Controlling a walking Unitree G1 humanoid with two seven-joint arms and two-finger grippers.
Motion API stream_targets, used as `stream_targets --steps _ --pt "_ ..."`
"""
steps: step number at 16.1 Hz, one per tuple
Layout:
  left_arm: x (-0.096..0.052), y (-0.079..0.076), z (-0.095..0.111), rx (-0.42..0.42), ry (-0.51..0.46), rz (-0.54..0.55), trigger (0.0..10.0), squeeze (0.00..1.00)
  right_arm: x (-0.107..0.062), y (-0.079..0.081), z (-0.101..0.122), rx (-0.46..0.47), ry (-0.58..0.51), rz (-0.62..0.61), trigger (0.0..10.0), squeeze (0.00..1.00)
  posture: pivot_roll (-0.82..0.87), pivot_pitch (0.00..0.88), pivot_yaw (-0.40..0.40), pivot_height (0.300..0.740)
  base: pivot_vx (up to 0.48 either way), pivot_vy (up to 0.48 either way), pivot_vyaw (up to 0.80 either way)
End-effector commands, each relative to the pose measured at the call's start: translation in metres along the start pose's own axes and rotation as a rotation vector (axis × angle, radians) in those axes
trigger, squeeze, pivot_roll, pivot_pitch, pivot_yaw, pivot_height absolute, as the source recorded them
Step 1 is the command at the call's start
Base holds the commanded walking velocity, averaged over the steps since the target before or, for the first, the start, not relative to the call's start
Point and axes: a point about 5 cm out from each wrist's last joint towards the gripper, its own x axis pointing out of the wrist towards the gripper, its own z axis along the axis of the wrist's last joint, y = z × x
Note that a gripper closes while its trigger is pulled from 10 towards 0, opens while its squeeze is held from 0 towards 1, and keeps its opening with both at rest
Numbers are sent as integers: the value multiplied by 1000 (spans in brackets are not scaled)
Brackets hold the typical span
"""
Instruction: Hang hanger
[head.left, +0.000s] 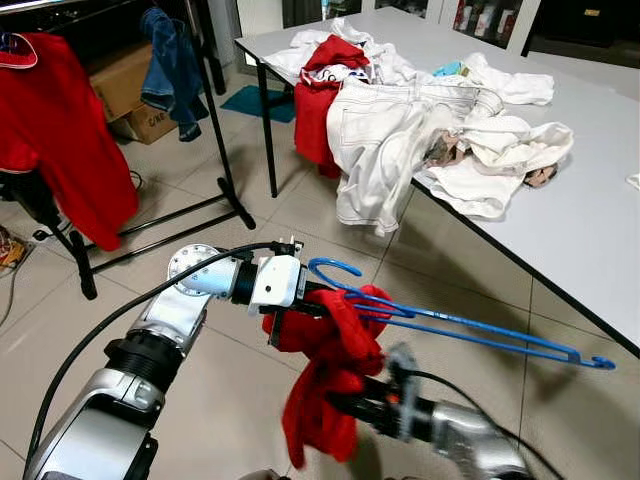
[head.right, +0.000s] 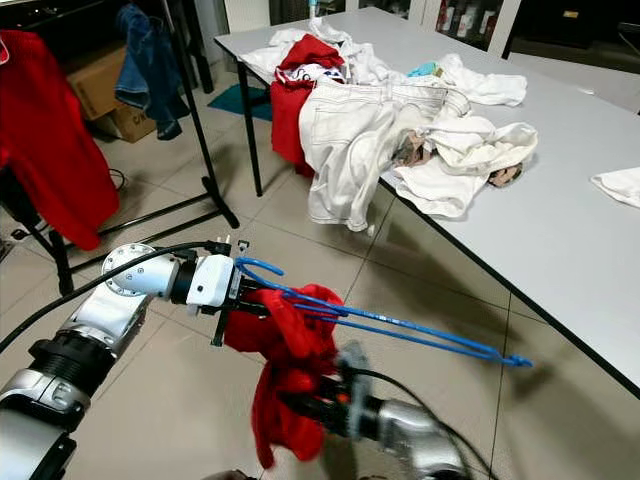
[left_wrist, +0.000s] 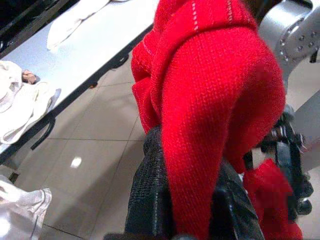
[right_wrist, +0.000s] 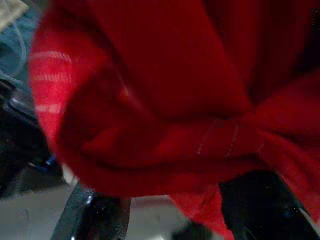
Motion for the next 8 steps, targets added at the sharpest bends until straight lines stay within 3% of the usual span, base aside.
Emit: stream_targets --steps 1,5,8 --pt "-3 6 4 35 5 22 10000 0 -4 -1 -4 0 16 -11 10000 0 -118 0 35 740 0 0 0" --pt "-7 10 2 25 13 70 10000 0 -15 -10 -13 21 55 -131 10000 0 -119 0 32 740 0 0 0" --pt "-9 13 1 21 15 97 10000 0 -11 -6 -11 29 26 -133 10000 0 -119 0 31 740 0 0 0"
